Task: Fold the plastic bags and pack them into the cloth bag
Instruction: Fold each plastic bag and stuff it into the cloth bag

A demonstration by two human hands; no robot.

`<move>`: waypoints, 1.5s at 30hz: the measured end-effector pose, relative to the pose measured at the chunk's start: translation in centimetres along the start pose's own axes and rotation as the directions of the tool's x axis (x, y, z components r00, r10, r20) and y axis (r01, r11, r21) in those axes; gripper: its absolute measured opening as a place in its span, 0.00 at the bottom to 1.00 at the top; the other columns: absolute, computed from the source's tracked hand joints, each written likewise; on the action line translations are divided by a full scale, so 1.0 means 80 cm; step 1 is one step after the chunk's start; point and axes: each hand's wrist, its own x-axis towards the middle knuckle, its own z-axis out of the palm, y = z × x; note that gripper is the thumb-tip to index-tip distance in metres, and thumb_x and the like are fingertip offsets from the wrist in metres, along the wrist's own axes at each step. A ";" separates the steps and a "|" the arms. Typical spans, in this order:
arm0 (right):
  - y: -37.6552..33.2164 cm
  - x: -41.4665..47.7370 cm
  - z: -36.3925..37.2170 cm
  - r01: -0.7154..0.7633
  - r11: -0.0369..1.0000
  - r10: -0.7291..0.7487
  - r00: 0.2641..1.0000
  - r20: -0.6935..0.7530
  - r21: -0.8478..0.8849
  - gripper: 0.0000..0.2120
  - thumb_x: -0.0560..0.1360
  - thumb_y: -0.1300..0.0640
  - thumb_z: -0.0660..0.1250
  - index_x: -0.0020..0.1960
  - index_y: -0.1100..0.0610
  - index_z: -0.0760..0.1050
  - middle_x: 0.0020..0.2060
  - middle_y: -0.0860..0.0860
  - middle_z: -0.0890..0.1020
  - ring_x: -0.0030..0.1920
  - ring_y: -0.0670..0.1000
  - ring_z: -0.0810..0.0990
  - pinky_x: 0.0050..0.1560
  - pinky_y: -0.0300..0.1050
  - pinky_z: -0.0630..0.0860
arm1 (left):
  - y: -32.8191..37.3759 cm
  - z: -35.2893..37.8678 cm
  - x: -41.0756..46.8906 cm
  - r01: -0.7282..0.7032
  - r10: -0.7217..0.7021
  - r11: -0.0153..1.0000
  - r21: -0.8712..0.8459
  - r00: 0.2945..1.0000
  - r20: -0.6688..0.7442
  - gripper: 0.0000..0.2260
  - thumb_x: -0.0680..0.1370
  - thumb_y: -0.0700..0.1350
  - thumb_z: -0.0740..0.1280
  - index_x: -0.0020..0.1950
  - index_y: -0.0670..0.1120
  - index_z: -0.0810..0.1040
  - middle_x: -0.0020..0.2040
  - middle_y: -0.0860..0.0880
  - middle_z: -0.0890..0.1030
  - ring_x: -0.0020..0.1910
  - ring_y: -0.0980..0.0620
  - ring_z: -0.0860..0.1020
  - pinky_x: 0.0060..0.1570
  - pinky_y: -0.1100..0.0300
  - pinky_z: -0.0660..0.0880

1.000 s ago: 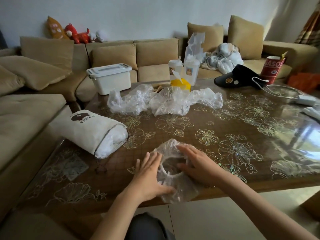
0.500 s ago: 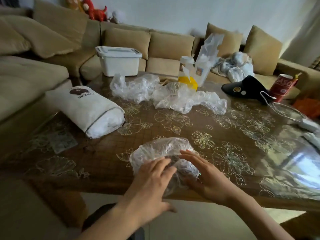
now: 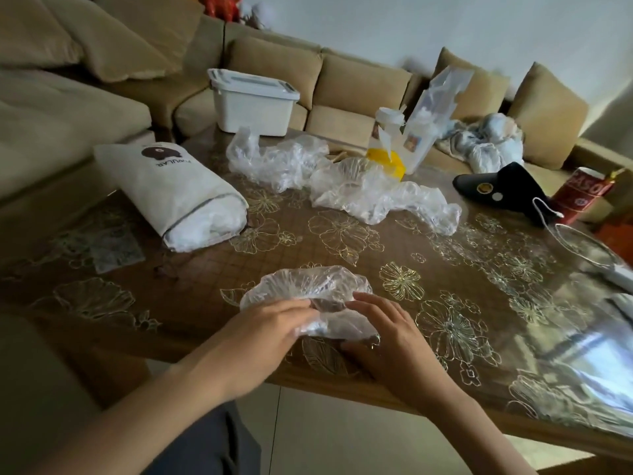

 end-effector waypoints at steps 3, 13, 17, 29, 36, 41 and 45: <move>0.009 0.016 0.001 -0.039 0.999 0.041 0.998 -0.052 0.038 0.12 0.70 0.65 0.72 0.53 0.58 0.80 0.49 0.51 0.83 0.48 0.50 0.79 0.50 0.48 0.78 | -0.012 -0.016 0.003 0.015 -0.019 0.999 -0.032 0.992 -0.121 0.15 0.81 0.44 0.58 0.67 0.52 0.72 0.63 0.62 0.71 0.61 0.67 0.69 0.57 0.77 0.63; -0.016 0.056 -0.026 0.010 0.999 -0.034 0.842 -0.539 -0.046 0.06 0.68 0.66 0.68 0.45 0.62 0.78 0.45 0.54 0.81 0.45 0.50 0.76 0.48 0.39 0.71 | -0.019 -0.062 0.006 -0.098 0.122 0.993 0.072 0.839 -0.530 0.13 0.75 0.37 0.63 0.58 0.41 0.80 0.58 0.50 0.79 0.58 0.58 0.77 0.61 0.69 0.69; -0.007 0.021 -0.013 0.111 0.985 -0.156 0.909 -0.387 -0.136 0.04 0.70 0.62 0.67 0.44 0.60 0.75 0.55 0.57 0.80 0.58 0.51 0.75 0.63 0.42 0.68 | -0.030 -0.049 0.003 -0.076 0.102 0.994 0.083 0.919 -0.380 0.14 0.73 0.32 0.67 0.55 0.44 0.81 0.57 0.50 0.80 0.58 0.62 0.75 0.58 0.80 0.65; -0.026 0.031 -0.012 -0.093 0.980 0.121 0.981 -0.152 0.178 0.14 0.76 0.61 0.62 0.61 0.56 0.75 0.58 0.48 0.79 0.60 0.44 0.75 0.61 0.38 0.71 | -0.012 -0.024 0.034 0.042 -0.037 0.999 0.009 0.957 -0.286 0.17 0.81 0.39 0.57 0.69 0.48 0.71 0.68 0.55 0.71 0.65 0.63 0.66 0.64 0.73 0.60; -0.008 0.053 0.038 -0.147 0.986 0.163 0.947 0.276 -0.079 0.45 0.67 0.27 0.29 0.77 0.50 0.44 0.76 0.47 0.45 0.73 0.42 0.37 0.69 0.35 0.32 | -0.042 0.023 0.056 0.136 -0.204 0.907 0.398 0.970 0.135 0.30 0.75 0.64 0.35 0.73 0.52 0.31 0.74 0.53 0.32 0.73 0.55 0.31 0.71 0.53 0.31; 0.013 0.045 0.031 -0.137 0.972 0.200 0.905 0.375 -0.189 0.49 0.58 0.23 0.21 0.74 0.47 0.34 0.73 0.42 0.36 0.73 0.43 0.31 0.71 0.42 0.29 | -0.059 0.025 0.042 0.147 -0.213 0.891 0.430 0.971 0.109 0.36 0.69 0.69 0.31 0.71 0.51 0.28 0.74 0.52 0.31 0.73 0.55 0.31 0.70 0.53 0.30; 0.009 0.043 0.030 -0.155 0.962 0.229 0.906 0.355 -0.224 0.47 0.58 0.24 0.20 0.72 0.46 0.32 0.73 0.43 0.34 0.72 0.45 0.29 0.70 0.45 0.27 | -0.062 0.026 0.040 0.126 -0.180 0.901 0.415 0.979 0.094 0.39 0.67 0.71 0.30 0.72 0.51 0.29 0.74 0.53 0.29 0.72 0.55 0.29 0.71 0.52 0.30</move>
